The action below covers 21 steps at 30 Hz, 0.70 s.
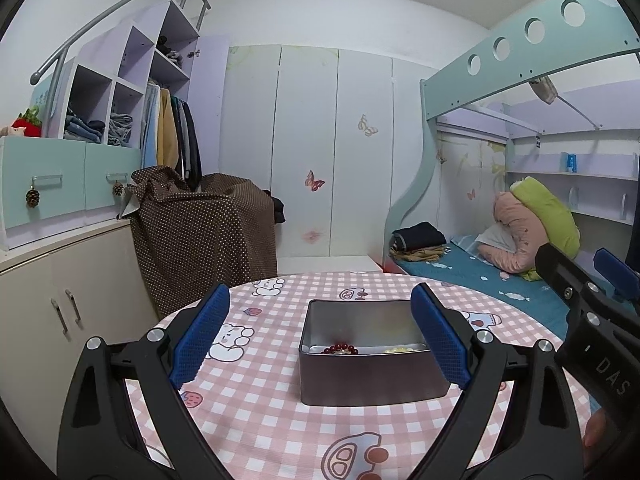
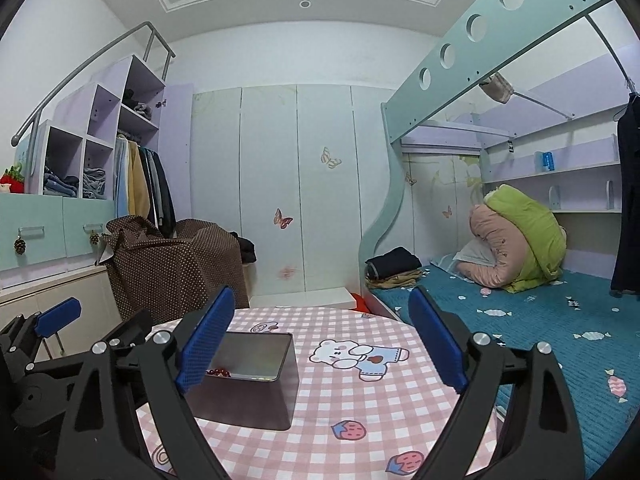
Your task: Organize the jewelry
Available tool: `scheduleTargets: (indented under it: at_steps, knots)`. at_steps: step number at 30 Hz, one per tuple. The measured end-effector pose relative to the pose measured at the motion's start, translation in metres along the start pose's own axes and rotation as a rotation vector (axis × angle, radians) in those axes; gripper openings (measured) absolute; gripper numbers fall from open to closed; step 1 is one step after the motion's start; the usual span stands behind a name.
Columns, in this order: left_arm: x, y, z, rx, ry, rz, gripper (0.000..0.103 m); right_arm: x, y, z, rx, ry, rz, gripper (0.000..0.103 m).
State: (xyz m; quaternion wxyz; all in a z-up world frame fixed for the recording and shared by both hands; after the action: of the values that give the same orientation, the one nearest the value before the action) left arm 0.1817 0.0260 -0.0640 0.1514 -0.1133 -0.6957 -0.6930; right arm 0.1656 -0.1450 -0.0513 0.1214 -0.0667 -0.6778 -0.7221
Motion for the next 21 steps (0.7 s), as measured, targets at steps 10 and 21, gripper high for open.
scheduleTargets:
  at_steps: [10, 21]
  knots:
    - [-0.0006, -0.0001, -0.001, -0.001, 0.002, 0.001, 0.092, -0.0014, 0.0004, -0.0002, -0.001, -0.006, 0.002, 0.086]
    - [-0.0005, 0.0002, -0.0028, -0.004, 0.0, 0.0, 0.092, -0.0003, -0.0012, -0.0033, -0.006, -0.021, -0.003, 0.086]
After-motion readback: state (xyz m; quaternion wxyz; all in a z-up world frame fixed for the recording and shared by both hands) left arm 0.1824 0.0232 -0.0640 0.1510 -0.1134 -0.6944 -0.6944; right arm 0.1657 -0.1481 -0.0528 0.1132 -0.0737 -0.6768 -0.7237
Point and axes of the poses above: each gripper's, at about its wrist camera, not at the fingertips, and x roughly against the way its jaws point, z to its left, y to its top, the point moved 8 cm from there along -x, roughly the way its jaws point, and after that the axes turned 13 degrees about z, right-handed, at the moved point
